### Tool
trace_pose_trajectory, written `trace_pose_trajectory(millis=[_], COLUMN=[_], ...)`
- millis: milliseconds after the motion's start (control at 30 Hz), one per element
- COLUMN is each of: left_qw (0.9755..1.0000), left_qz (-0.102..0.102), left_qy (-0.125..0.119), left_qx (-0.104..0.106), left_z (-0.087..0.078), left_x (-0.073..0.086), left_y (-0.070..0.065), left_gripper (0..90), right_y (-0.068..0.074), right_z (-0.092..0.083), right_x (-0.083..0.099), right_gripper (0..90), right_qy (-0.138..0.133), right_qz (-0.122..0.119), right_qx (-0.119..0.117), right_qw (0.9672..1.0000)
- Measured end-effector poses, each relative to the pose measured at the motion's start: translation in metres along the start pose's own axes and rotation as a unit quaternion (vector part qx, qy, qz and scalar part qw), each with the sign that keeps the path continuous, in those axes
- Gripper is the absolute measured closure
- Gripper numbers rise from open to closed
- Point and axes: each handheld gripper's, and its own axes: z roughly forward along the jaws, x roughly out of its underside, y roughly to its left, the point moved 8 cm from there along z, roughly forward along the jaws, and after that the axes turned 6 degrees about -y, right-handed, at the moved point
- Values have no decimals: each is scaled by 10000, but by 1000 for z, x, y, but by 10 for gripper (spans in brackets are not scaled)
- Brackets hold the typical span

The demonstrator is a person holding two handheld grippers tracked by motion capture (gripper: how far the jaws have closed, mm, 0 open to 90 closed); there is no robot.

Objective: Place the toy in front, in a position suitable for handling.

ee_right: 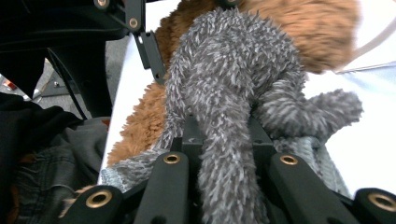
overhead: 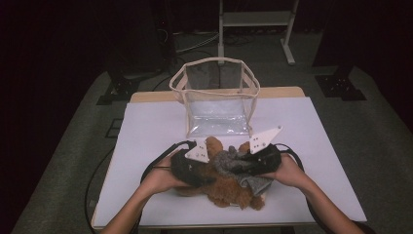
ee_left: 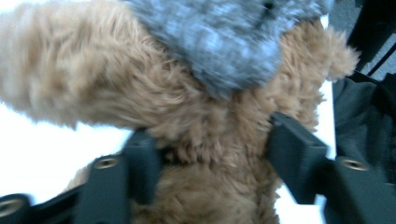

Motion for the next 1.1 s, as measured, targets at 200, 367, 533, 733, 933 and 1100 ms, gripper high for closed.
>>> trace_pose_trajectory(millis=[200, 367, 533, 733, 933, 1100], left_qw=[9996, 9996, 9996, 9995, 9997, 9997], left_qz=[32, 168, 209, 267, 196, 159], left_qy=[123, 129, 72, 112, 116, 118], left_qx=[260, 211, 169, 161, 130, 138], left_z=[6, 4, 0, -6, -9, -9], left_x=[-1, 3, 7, 11, 14, 14], left_y=[-8, -14, -19, -29, -32, -31], left_gripper=[304, 398, 429, 438, 438, 438], right_y=[19, 16, 7, 5, 3, 0], right_z=[-3, -11, -24, -30, -28, -25], right_x=[5, 3, 10, 18, 14, 3], right_gripper=[749, 749, 749, 748, 746, 745], right_qy=[-63, 2, -47, -58, -19, -31], right_qz=[-170, -223, -96, -24, -61, -93], right_qx=[-14, 10, 166, 322, 357, 383], right_qw=[9998, 9998, 9998, 9995, 9993, 9992])
